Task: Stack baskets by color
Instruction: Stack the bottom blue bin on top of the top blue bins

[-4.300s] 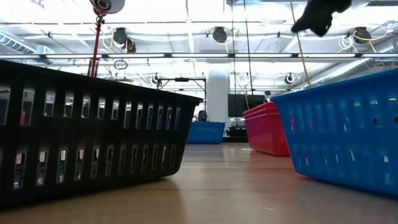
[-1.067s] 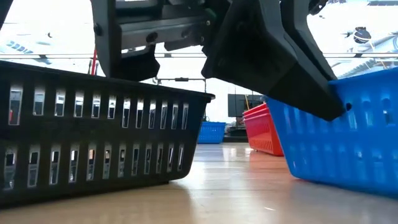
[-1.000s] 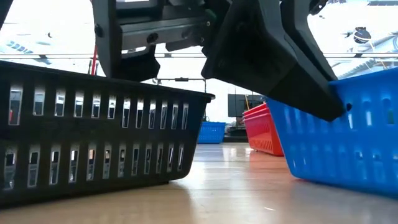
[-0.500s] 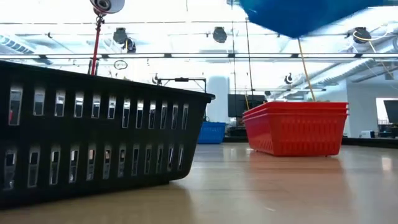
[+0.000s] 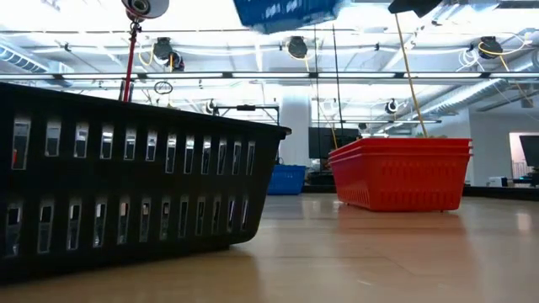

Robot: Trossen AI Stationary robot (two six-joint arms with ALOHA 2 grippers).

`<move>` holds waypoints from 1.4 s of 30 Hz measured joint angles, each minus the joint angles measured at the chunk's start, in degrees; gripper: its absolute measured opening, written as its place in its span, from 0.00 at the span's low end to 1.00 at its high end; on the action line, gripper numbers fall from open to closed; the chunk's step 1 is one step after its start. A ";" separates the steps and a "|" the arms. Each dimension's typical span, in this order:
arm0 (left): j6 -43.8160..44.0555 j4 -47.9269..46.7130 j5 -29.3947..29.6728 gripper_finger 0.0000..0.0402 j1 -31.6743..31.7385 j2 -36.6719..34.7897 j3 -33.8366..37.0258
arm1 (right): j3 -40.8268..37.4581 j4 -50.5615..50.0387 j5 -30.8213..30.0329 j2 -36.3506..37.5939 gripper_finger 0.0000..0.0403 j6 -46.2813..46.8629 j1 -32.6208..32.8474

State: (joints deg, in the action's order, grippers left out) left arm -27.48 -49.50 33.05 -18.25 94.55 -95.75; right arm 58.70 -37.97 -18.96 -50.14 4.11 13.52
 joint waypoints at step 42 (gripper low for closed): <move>-15.34 43.95 -32.95 0.03 47.38 6.84 27.70 | 0.00 2.97 -11.04 0.01 0.01 -13.23 -3.80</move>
State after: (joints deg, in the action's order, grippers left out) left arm -42.82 -5.55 0.10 29.13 101.39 -68.05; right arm 58.70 -35.00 -30.01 -50.13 -9.13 9.72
